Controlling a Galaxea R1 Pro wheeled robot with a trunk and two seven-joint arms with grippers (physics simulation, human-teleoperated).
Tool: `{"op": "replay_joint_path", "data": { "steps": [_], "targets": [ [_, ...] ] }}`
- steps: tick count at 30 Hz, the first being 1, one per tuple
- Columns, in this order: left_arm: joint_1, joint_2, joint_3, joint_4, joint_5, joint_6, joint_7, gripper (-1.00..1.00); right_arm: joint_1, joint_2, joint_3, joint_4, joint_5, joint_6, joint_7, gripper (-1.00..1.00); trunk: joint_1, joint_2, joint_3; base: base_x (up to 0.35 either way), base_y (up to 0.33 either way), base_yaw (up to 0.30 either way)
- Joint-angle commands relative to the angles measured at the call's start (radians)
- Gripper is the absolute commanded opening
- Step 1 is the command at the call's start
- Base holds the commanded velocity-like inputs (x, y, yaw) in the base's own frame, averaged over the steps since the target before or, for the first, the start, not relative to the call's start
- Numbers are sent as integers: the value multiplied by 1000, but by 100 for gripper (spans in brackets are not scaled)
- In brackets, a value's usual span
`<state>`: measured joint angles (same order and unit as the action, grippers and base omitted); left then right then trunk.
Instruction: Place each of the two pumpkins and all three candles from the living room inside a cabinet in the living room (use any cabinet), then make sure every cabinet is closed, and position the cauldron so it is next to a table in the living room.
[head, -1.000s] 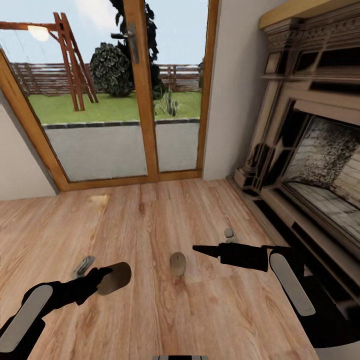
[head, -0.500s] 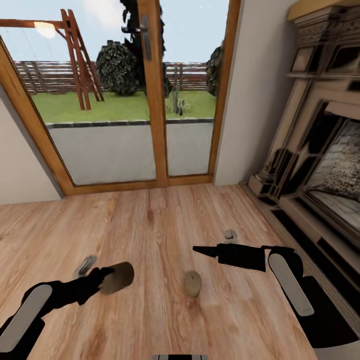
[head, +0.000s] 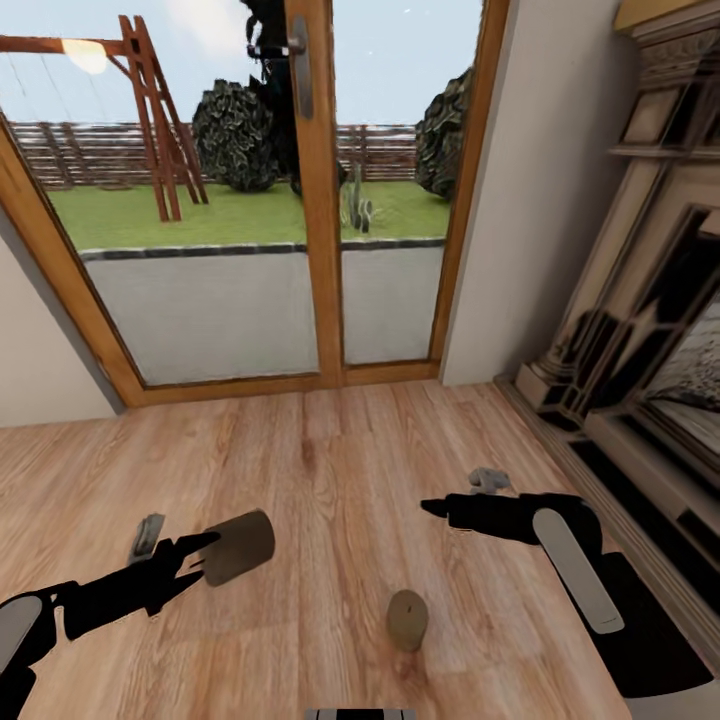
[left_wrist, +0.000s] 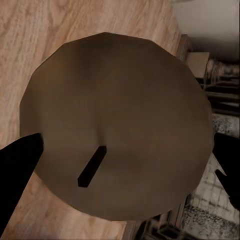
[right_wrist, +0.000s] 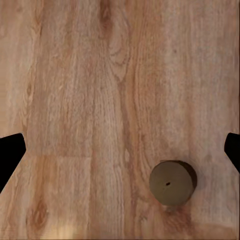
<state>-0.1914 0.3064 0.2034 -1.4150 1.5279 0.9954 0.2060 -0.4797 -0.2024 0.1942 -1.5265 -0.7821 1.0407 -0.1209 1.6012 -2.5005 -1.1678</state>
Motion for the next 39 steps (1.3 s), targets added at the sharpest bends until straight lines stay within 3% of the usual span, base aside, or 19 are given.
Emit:
{"op": "replay_joint_path", "data": {
  "steps": [1,6,12,13,17,32,39],
  "targets": [
    [2,2,3,0,19,3,1,-100,-1,-1,3,1,-11,2,-28,100,0,0,-1,335,85,0],
    [8,3,6,3,21,5,-11,-100,-2,4,5,32,-15,3,-54,100,0,0,-1,255,48,0],
    [10,4,7,3,89,3,-12,-100,-2,48,42,175,-14,4,-65,100,0,0,-1,33,5,0],
    [10,5,7,4,99,3,-12,-100,-2,69,50,193,-14,4,-113,100,0,0,-1,-1,6,0],
    [10,5,8,7,105,3,-11,-100,-2,91,55,202,-23,4,-214,100,0,0,-1,-84,131,0],
    [10,5,8,4,109,4,-11,-100,-2,98,56,237,-17,-1,-247,100,0,0,-1,-21,84,0],
    [10,5,8,4,112,4,-11,-100,-2,98,57,240,-13,-7,-246,100,4,-2,-28,0,0,0]
  ]
}}
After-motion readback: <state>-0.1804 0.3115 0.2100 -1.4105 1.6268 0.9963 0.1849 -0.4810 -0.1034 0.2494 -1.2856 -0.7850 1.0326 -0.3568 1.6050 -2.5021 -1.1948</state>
